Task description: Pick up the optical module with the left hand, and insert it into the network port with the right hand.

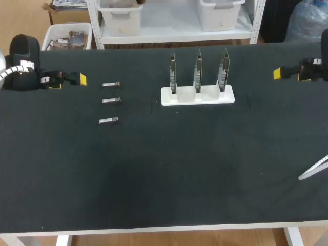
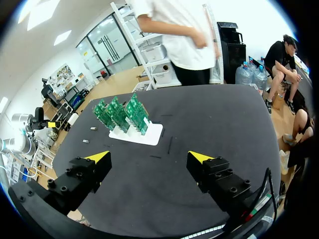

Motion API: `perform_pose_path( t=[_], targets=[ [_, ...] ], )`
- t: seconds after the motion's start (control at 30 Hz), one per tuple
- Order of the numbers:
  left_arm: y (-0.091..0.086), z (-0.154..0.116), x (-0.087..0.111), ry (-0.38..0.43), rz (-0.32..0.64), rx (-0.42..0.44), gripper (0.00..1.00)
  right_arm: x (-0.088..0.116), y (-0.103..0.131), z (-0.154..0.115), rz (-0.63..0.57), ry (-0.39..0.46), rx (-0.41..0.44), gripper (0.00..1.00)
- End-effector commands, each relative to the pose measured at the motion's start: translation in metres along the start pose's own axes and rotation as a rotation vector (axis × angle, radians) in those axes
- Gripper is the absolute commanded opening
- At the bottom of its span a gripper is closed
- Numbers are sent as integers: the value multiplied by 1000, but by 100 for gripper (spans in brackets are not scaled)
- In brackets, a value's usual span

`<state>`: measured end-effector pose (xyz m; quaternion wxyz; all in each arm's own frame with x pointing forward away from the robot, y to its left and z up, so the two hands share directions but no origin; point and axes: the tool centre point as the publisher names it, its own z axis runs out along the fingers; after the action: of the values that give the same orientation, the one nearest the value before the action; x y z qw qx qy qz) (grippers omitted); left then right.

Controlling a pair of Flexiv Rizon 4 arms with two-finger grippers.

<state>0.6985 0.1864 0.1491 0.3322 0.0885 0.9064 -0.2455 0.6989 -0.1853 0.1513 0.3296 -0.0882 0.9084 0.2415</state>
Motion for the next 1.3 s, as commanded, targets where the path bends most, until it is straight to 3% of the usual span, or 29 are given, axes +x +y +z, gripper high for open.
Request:
perform_pose_path(
  t=[0.03,0.13,0.2,0.3,0.5,1.3],
  targets=[
    [-1,0,-2,6,-1,-6,100,0,0,0,0,-1,0,100],
    [-1,0,-2,6,-1,-6,100,0,0,0,0,-1,0,100],
    [-13,10,-4,94,100,-22,100,0,0,0,0,-1,0,100],
    [-21,17,-4,141,126,-33,100,0,0,0,0,-1,0,100],
    [-13,9,-3,103,56,-57,100,0,0,0,0,-1,0,100],
    [-13,9,-3,103,56,-57,100,0,0,0,0,-1,0,100]
  ],
)
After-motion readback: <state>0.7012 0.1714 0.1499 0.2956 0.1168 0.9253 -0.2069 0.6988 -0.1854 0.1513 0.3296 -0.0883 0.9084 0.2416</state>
